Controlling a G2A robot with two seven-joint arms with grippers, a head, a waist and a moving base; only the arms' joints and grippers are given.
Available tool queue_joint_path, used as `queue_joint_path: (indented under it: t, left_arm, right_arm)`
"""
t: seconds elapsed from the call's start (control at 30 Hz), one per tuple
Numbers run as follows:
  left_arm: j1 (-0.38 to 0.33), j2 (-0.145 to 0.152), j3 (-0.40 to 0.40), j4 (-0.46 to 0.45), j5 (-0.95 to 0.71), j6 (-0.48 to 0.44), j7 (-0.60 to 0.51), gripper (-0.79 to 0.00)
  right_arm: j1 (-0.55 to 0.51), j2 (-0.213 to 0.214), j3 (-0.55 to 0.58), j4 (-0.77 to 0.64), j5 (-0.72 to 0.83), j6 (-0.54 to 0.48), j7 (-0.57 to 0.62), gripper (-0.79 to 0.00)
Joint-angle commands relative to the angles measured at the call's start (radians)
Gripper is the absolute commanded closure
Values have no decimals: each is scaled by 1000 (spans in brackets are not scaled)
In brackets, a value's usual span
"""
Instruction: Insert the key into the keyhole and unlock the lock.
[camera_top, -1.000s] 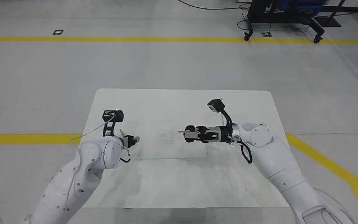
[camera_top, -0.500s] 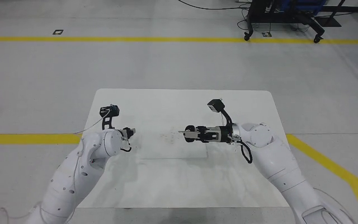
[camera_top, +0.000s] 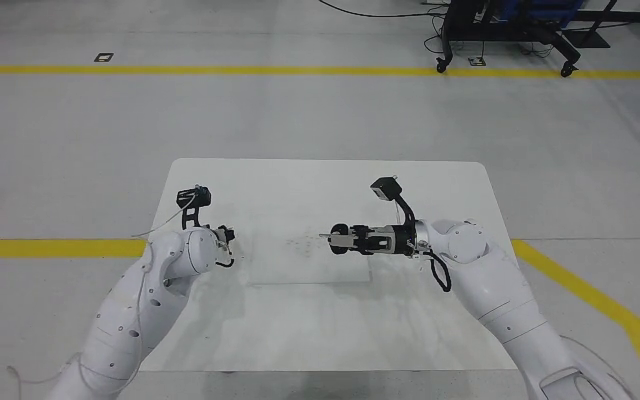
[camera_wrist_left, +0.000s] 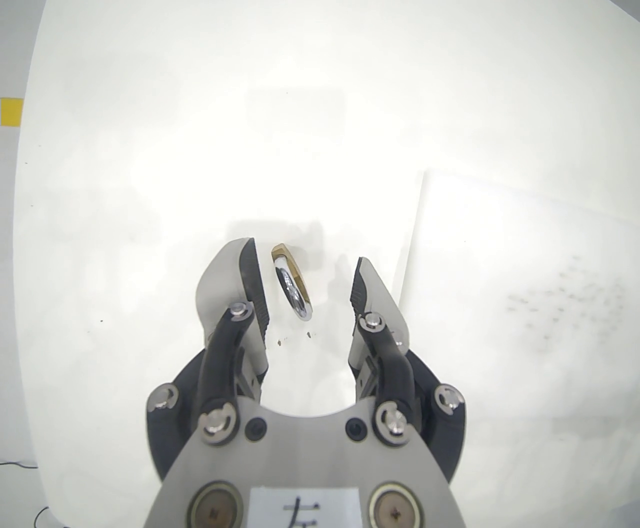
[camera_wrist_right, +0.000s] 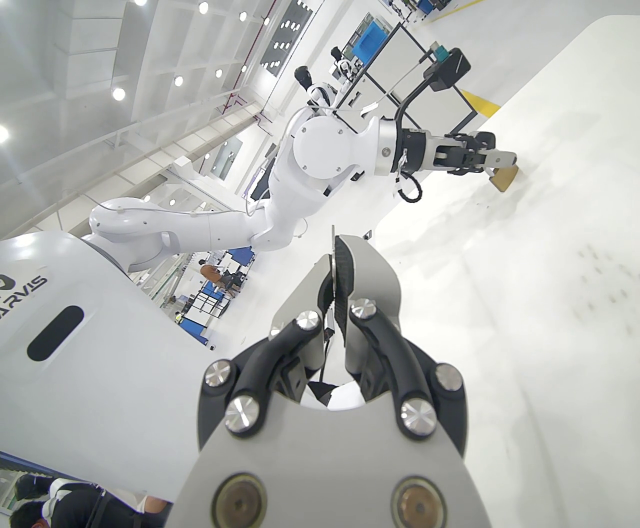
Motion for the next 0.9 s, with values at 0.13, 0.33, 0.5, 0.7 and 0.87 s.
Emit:
queue_joint_path:
  t: [0.13,0.33,0.5,0.7,0.87]
  left_arm:
    - [25,0,-17,-15,17,2,-16,-256]
    - [42,0,-33,-33,36,8,-37,-34]
    - [42,-4,-44,-28,32,-6,-42,-49]
    - [33,-10,-45,-17,33,-17,-47,-89]
    - [25,-16,-42,-7,36,-26,-54,-102]
  right_arm:
    - [0,0,0,0,0,0,0,0]
    - [0,0,0,0,0,0,0,0]
    - [0,0,0,0,0,0,0,0]
    - [0,0,0,0,0,0,0,0]
    - [0,0,0,0,0,0,0,0]
